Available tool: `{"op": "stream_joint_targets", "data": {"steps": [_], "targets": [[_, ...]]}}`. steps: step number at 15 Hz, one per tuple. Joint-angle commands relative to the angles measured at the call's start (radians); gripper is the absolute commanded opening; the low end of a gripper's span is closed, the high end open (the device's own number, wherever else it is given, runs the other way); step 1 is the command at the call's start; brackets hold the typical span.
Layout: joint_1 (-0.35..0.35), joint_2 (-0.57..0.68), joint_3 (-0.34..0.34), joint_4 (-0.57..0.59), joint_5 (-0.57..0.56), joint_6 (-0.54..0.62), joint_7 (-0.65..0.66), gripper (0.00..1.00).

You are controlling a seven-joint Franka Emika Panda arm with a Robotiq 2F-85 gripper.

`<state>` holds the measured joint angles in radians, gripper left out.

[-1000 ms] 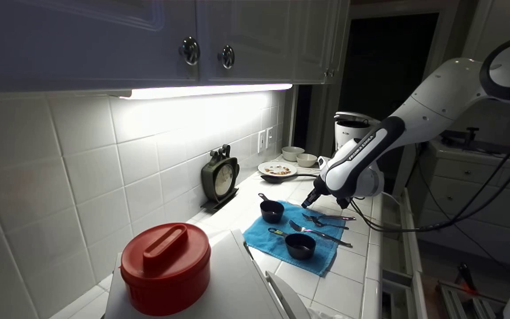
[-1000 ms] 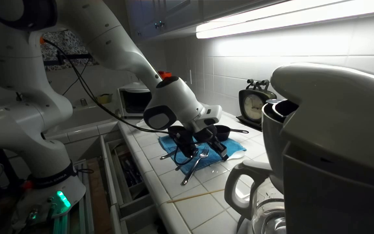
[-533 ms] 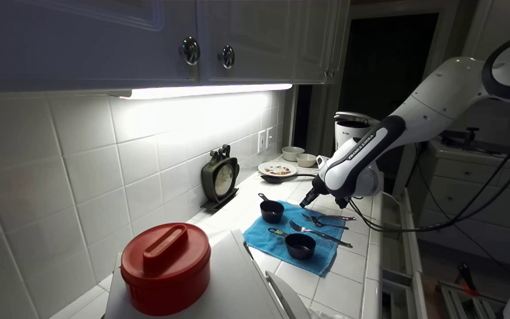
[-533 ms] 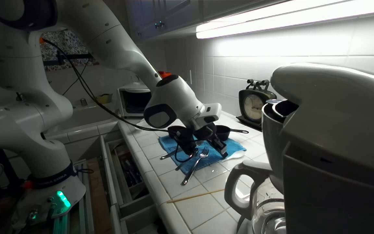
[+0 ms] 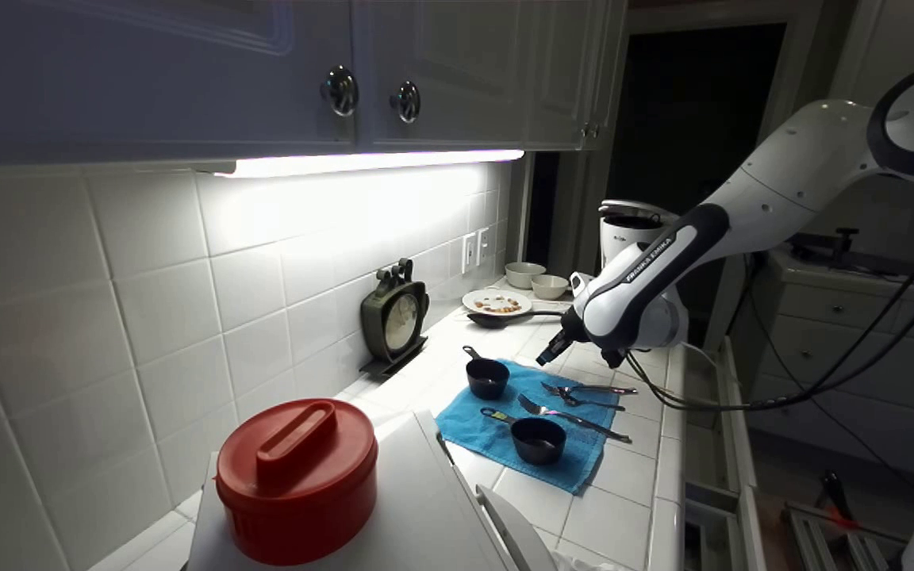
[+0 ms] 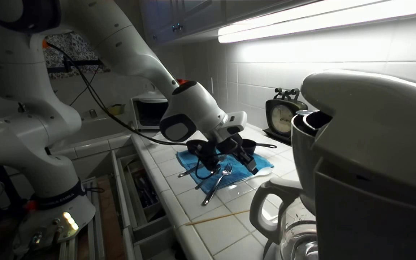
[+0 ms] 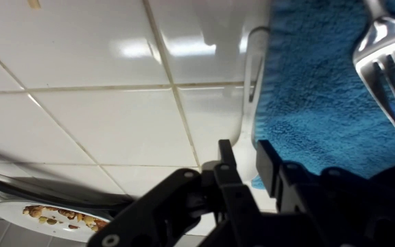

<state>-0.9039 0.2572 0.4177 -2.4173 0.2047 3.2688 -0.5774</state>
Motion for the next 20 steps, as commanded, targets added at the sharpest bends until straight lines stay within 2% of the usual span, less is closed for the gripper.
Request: {"op": "stream_joint_targets", "data": {"steps": [1, 6, 10, 13, 15, 17, 19, 20], "targets": [[0.011, 0.022, -0.018, 0.023, -0.004, 0.041, -0.006, 0.55], [0.052, 0.066, -0.057, 0.070, -0.002, 0.056, -0.007, 0.90], [0.072, 0.105, -0.063, 0.114, 0.000, 0.049, 0.000, 0.99], [0.095, 0.125, -0.073, 0.141, 0.008, 0.020, 0.009, 0.92], [0.101, 0.140, -0.075, 0.156, 0.006, 0.013, 0.009, 0.82], [0.114, 0.154, -0.084, 0.169, 0.004, 0.007, 0.007, 0.67], [0.128, 0.167, -0.096, 0.180, 0.003, 0.006, 0.005, 0.61], [0.136, 0.170, -0.105, 0.184, 0.003, 0.004, 0.004, 0.64]]}}
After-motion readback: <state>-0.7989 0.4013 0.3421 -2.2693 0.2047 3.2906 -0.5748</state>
